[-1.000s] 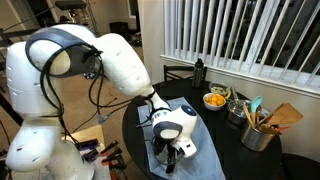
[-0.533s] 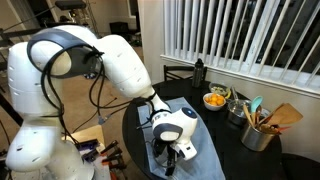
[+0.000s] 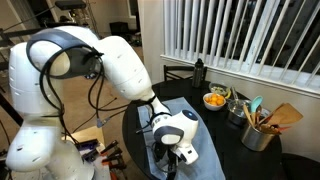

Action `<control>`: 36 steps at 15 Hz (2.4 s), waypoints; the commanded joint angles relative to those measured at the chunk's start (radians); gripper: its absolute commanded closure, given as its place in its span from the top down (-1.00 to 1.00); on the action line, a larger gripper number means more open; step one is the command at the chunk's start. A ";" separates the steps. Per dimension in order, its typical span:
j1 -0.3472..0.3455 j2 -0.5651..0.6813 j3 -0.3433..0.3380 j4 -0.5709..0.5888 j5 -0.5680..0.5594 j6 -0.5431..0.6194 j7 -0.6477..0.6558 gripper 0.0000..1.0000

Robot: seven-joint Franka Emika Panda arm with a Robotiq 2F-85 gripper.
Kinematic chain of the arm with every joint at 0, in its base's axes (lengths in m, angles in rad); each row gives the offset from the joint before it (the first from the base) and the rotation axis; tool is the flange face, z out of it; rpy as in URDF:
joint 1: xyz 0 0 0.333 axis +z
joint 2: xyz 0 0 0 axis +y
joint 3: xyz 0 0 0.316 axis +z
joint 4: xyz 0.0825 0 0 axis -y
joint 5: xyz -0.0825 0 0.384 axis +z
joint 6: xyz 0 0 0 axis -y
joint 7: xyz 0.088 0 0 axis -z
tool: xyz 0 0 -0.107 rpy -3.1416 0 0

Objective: Unfold the towel

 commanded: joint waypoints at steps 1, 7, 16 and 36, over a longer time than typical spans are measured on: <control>0.016 0.003 -0.023 -0.013 -0.054 0.031 0.036 1.00; 0.049 0.010 -0.073 -0.006 -0.153 0.005 0.143 1.00; 0.095 0.020 -0.125 0.003 -0.270 -0.059 0.300 1.00; 0.064 0.000 -0.113 0.050 -0.559 -0.445 0.722 1.00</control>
